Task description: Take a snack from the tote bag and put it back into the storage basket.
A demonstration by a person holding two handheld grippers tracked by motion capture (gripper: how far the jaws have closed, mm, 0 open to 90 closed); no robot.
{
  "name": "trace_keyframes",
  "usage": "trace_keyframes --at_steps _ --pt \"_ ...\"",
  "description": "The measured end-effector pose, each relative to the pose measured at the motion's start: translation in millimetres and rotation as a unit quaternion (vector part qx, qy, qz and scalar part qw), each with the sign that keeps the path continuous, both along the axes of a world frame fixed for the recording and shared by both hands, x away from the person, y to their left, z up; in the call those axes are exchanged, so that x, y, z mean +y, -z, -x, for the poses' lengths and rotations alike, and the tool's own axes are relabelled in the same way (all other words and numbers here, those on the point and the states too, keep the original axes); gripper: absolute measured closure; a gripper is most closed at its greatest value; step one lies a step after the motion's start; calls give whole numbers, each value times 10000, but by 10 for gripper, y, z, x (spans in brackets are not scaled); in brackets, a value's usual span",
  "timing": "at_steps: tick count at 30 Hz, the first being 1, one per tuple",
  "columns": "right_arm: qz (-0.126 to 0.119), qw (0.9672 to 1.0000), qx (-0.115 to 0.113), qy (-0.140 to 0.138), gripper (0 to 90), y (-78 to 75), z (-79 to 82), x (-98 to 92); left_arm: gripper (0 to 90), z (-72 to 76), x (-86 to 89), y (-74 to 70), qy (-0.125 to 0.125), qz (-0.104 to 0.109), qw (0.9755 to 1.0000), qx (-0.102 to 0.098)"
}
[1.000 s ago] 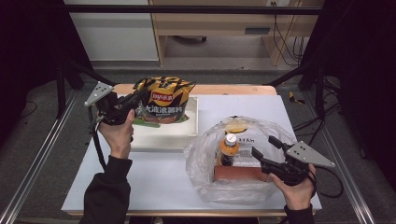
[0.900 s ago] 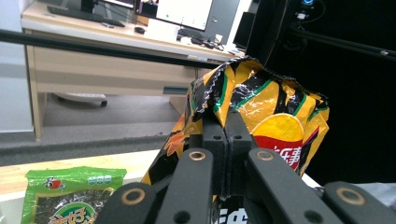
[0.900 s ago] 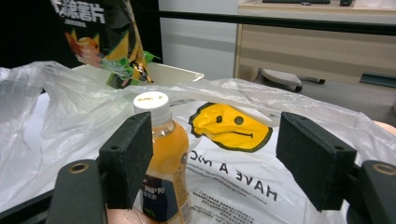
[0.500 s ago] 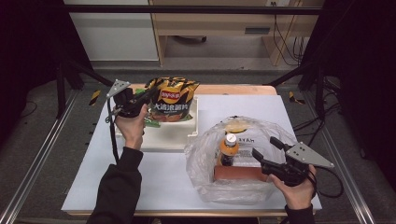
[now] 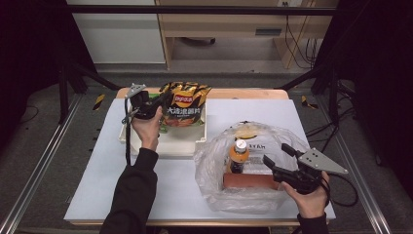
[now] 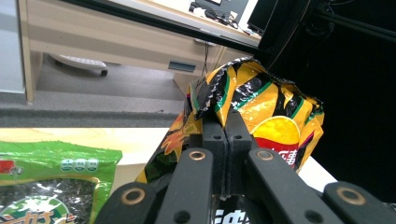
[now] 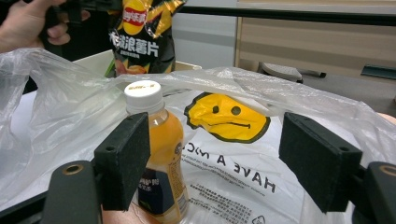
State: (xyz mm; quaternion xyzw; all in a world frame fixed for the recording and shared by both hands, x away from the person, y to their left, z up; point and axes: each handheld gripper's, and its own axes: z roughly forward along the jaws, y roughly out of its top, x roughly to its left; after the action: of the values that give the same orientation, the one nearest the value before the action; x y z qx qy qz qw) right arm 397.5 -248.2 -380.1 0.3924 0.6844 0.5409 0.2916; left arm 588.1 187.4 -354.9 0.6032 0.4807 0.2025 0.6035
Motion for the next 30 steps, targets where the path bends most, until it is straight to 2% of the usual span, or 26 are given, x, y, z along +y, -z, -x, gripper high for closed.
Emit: trace_keyframes --at_steps 6,11,13,18,23,27,30 --pt "15 10000 23 2 252 14 -12 10 897 -98 4 124 -41 119 9999 103" --pt "35 10000 27 -16 252 12 -13 20 895 -163 82 194 -88 382 9990 190" --pt "32 10000 25 -26 251 10 -13 19 894 -174 101 204 -116 369 9990 208" --pt "28 10000 15 -28 252 8 -13 25 890 -202 121 226 -219 290 9990 261" --pt "67 10000 32 -32 252 15 -19 39 882 -272 134 268 -283 -34 9989 367" --pt "73 10000 32 -39 252 20 -25 43 867 -307 120 305 -296 -115 9987 391" --pt "78 10000 38 -37 252 25 -26 45 823 -339 109 330 -338 -259 9982 433"
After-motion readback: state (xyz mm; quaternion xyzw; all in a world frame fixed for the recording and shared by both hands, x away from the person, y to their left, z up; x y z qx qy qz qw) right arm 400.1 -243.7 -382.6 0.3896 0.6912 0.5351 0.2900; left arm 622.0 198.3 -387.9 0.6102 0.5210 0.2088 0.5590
